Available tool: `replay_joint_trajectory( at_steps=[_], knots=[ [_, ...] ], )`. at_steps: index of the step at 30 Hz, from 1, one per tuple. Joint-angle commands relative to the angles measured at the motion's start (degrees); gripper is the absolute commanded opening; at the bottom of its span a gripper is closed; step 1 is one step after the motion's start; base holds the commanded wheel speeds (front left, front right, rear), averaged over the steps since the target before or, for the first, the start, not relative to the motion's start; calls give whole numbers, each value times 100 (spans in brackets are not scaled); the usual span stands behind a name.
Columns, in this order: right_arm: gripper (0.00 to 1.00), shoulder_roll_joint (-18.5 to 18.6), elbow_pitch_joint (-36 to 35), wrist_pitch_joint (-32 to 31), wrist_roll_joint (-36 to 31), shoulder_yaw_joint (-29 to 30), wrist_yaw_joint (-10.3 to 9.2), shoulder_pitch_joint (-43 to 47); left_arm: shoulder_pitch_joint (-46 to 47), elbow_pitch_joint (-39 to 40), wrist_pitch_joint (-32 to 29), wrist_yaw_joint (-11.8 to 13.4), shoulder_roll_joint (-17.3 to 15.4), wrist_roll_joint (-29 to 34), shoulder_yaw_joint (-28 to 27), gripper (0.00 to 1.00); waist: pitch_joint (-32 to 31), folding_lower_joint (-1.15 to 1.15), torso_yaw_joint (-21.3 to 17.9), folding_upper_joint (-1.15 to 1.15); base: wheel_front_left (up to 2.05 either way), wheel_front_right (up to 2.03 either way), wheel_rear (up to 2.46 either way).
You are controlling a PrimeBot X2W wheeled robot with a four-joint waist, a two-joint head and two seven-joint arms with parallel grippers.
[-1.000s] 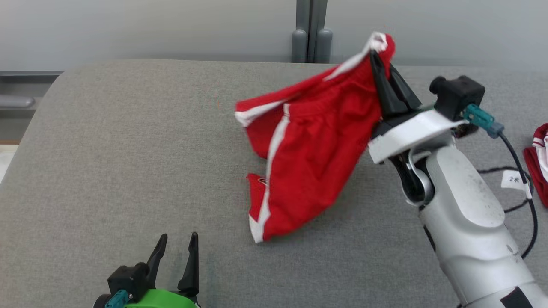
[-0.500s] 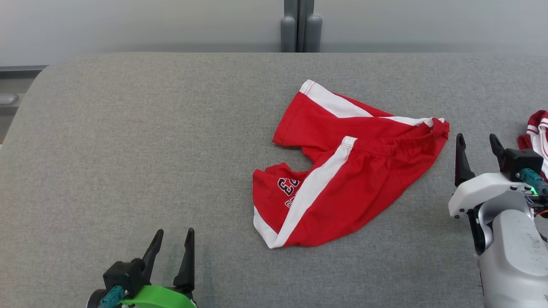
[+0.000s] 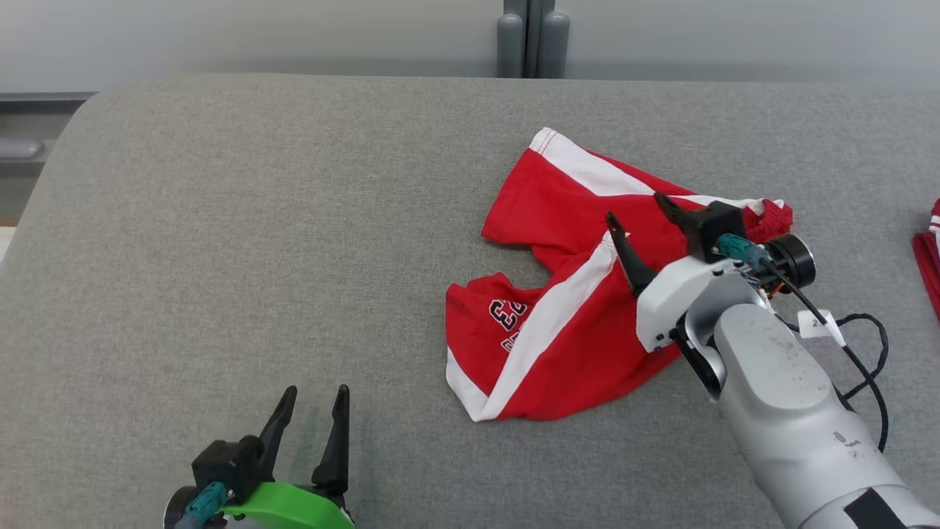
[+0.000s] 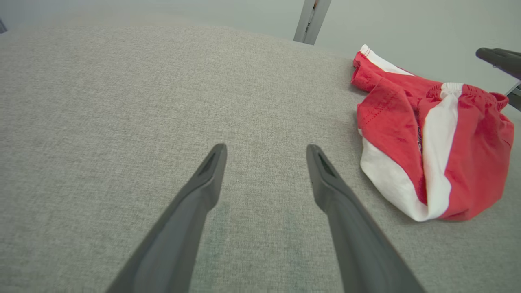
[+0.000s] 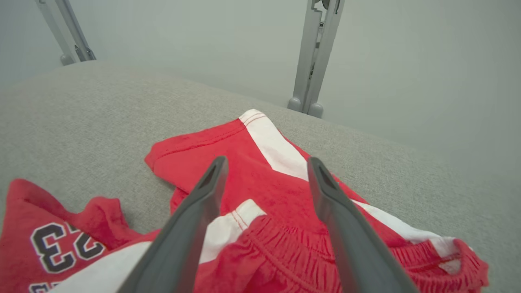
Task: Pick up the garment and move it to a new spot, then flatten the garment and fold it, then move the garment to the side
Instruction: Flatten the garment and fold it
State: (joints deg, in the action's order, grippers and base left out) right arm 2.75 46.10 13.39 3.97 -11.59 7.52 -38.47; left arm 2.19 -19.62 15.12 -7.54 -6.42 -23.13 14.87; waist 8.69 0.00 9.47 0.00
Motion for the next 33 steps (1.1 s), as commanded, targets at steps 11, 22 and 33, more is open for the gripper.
replay_joint_trajectory(
  at_steps=[11,22,33],
  knots=[
    [100,96,1267,-616,268,-568,-7,-566,132,-59,0,11,10,-76,-76,100,195,0,211,0,0,0,0],
    [0,232,1304,-505,1128,-1215,-7,-374,89,-9,0,11,40,-5,-119,100,84,0,-40,0,0,0,0],
    [0,601,1121,79,1701,-689,-7,-32,-105,19,0,11,62,80,-181,100,-178,0,-412,0,0,0,0]
  ],
)
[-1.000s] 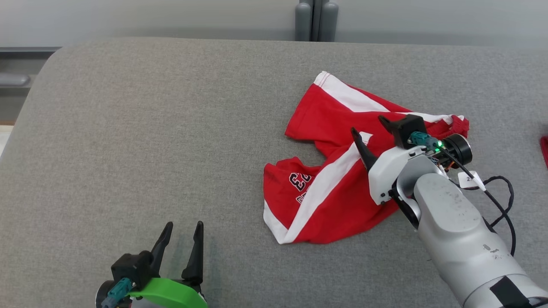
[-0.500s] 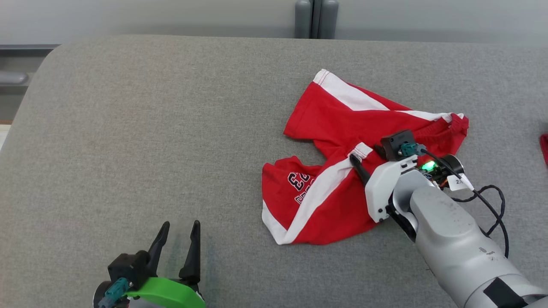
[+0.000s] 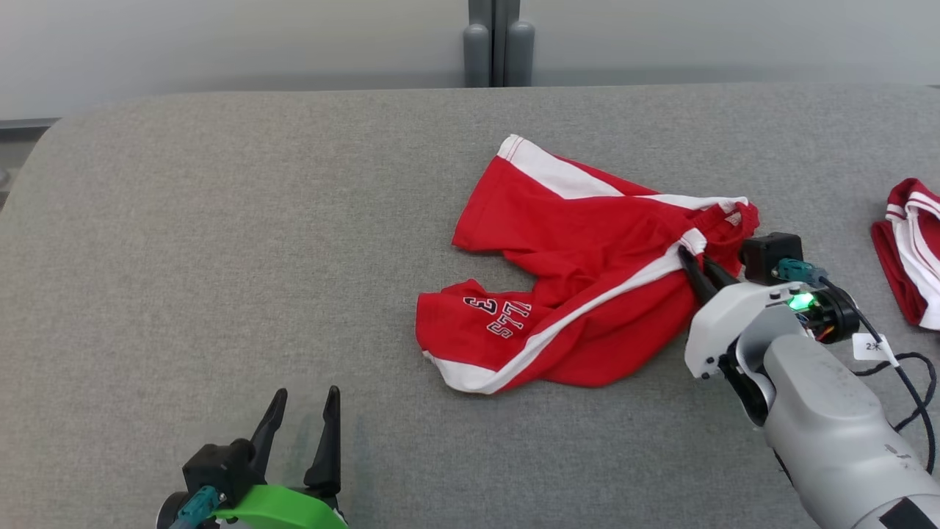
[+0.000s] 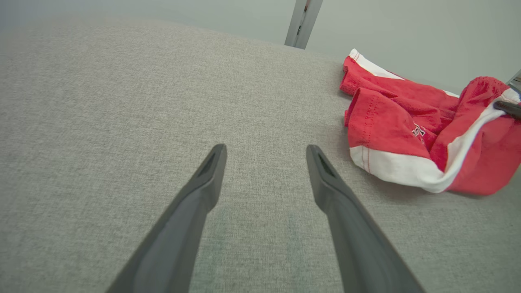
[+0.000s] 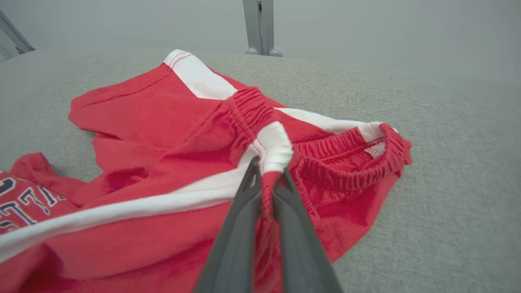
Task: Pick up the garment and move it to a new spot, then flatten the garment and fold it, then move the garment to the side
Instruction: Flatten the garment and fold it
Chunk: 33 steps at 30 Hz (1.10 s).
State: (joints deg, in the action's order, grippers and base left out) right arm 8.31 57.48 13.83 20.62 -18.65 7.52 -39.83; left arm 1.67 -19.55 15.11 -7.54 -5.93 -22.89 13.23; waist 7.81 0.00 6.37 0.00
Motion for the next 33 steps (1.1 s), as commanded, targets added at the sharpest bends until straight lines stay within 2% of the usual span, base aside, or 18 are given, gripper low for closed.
replay_joint_trajectory(
  at_steps=[1,8,9,10,14,16,19,23,29,33],
  knots=[
    [0,93,-37,44,50,81,-7,154,-76,15,1,11,22,57,-16,100,-118,0,-143,0,0,0,0],
    [0,394,-38,57,-117,609,-7,618,-129,27,1,11,72,94,13,100,-240,0,-470,0,0,0,0],
    [35,406,-44,70,-184,702,-7,652,-126,40,1,11,76,98,23,100,-238,0,-512,0,0,0,0],
    [100,406,-85,90,-300,813,-7,695,-114,43,1,11,77,111,35,100,-231,0,-552,0,0,0,0],
    [100,305,-485,132,-809,1262,-7,888,-51,72,2,11,63,103,127,100,-188,0,-671,0,0,0,0],
    [100,213,-1131,136,-1158,1567,-7,1027,-9,103,2,11,33,57,211,100,-149,0,-715,0,0,0,0],
    [100,-112,-2225,137,-1655,2029,-7,1507,74,159,1,11,-1,-55,440,100,-77,0,-760,0,0,0,0],
    [100,-394,-3238,139,-2088,2308,-7,1909,188,186,1,11,-91,-362,899,100,54,0,-800,0,0,0,0],
    [100,-524,-3861,140,-2292,2307,-7,2155,470,74,1,11,-372,-911,1747,100,295,0,-886,0,0,0,0],
    [100,-526,-3957,140,-2078,2137,-7,2153,665,17,1,11,-514,-1245,2117,100,444,0,-968,0,0,0,0]
  ],
)
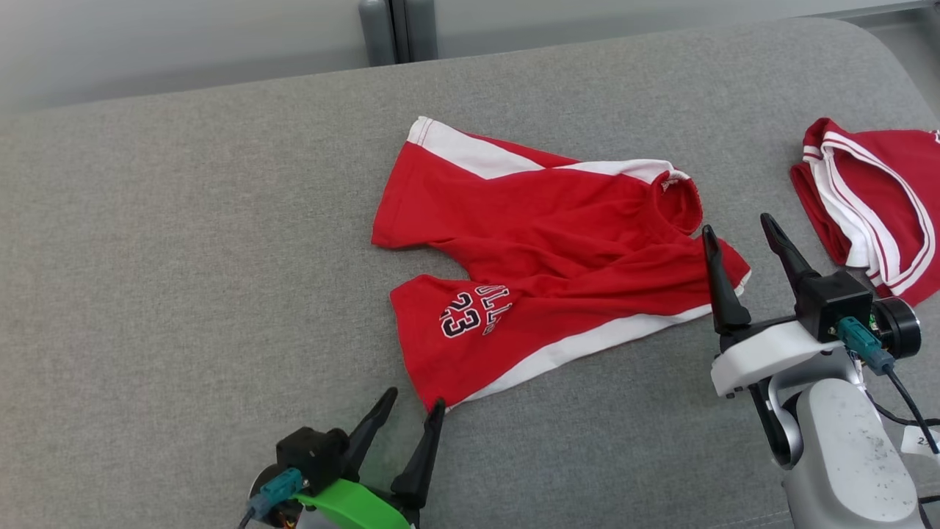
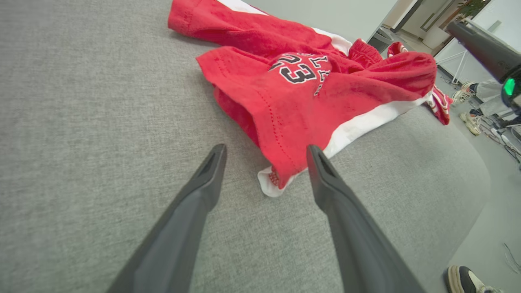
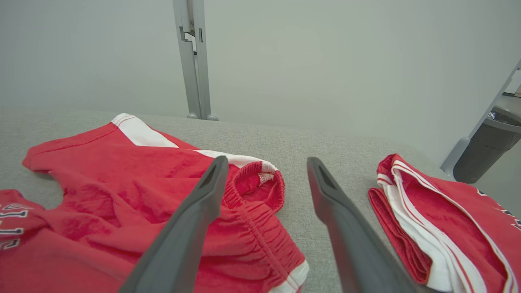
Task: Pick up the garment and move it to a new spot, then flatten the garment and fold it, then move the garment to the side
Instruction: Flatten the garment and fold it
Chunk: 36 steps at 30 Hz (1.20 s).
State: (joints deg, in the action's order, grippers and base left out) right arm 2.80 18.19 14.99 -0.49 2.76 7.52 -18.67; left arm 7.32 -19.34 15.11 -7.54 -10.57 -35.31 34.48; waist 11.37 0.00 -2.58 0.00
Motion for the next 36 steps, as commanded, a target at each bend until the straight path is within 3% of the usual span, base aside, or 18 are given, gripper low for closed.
replay_joint_trajectory(
  at_steps=[1,8,9,10,17,24,36],
  knots=[
    [100,26,-38,24,51,-29,-7,35,136,-20,1,11,-85,-84,79,100,114,0,-91,0,0,0,0],
    [100,22,-92,24,112,-69,-7,42,380,70,1,11,-265,-561,440,100,218,0,-239,0,0,0,0],
    [100,22,-86,24,116,-59,-7,50,392,109,1,11,-264,-596,432,64,220,0,-251,0,0,0,0],
    [100,22,-79,24,123,-53,-7,65,408,154,1,11,-266,-620,419,0,215,0,-264,0,0,0,0],
    [100,20,-4,25,200,82,-7,244,346,383,1,11,-288,-753,324,0,100,0,-152,0,0,0,0],
    [100,21,76,25,332,92,-7,342,164,757,1,11,-379,-628,-129,0,85,0,81,0,0,0,0],
    [100,22,142,25,559,-243,-7,159,752,-68,0,11,-650,-419,-590,0,440,0,-101,0,0,0,0]
  ],
)
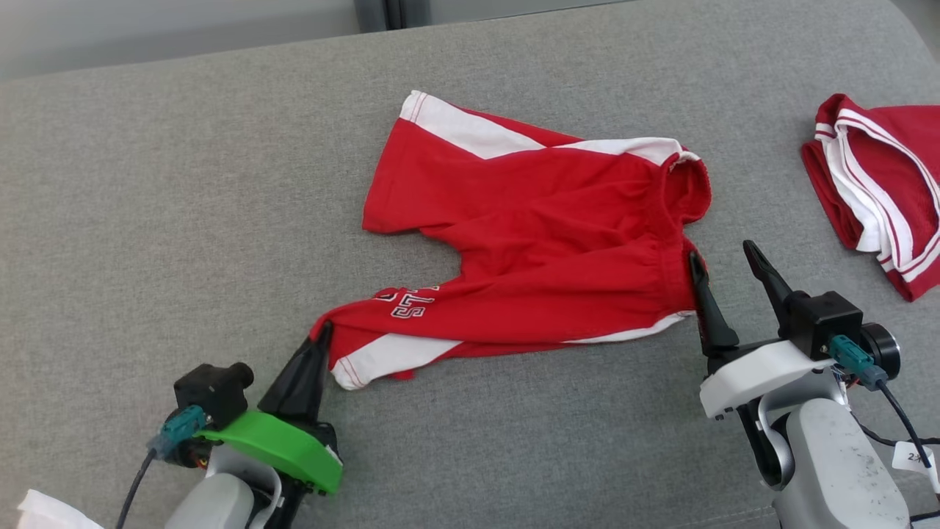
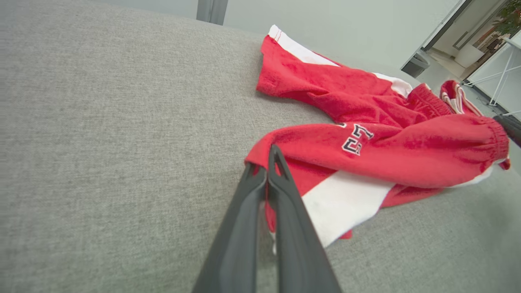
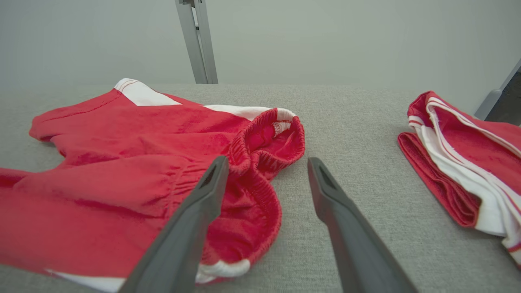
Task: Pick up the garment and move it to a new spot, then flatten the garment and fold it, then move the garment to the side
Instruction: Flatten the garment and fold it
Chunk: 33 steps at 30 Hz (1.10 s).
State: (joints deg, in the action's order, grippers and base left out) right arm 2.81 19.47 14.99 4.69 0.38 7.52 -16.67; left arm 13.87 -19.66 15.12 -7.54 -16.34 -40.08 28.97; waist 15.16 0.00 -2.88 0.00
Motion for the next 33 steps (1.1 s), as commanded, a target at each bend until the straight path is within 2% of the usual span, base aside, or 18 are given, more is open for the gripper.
replay_joint_trajectory(
  at_steps=[1,5,6,7,8,9,14,17,23,27,33],
  knots=[
    [100,20,17,25,48,-25,-7,-42,170,-142,-1,11,-88,79,-66,0,66,0,-95,0,0,0,0],
    [100,21,50,25,114,-100,-7,-3,354,-555,0,11,-127,303,-231,0,4,0,-155,0,0,0,0],
    [100,19,61,25,135,-117,-7,15,368,-652,0,11,-113,337,-284,6,-21,0,-159,0,0,0,0],
    [100,20,74,25,159,-132,-7,40,405,-746,0,11,-88,400,-350,37,-64,0,-157,0,0,0,0],
    [100,20,84,25,184,-150,-7,65,427,-813,0,11,-61,461,-413,96,-98,0,-153,0,0,0,0],
    [100,20,96,25,219,-162,-7,95,423,-886,0,11,-13,525,-476,100,-151,0,-142,0,0,0,0],
    [100,20,56,25,289,-208,-7,244,38,-927,-1,11,229,844,-962,100,-412,0,-65,0,0,0,0],
    [100,20,-2,25,303,-256,-7,358,-270,-704,0,11,451,1157,-1395,100,-601,0,13,0,0,0,0],
    [100,22,-122,25,178,-358,-7,675,-1037,-200,0,11,792,1843,-1882,100,-972,0,192,0,0,0,0],
    [100,22,-138,25,9,-361,-7,969,-1436,66,-1,11,969,2238,-2070,100,-1229,0,308,0,0,0,0],
    [100,20,27,25,-141,-340,-7,1259,-1799,231,-1,11,1081,2605,-2046,100,-1425,0,381,0,0,0,0]
  ],
)
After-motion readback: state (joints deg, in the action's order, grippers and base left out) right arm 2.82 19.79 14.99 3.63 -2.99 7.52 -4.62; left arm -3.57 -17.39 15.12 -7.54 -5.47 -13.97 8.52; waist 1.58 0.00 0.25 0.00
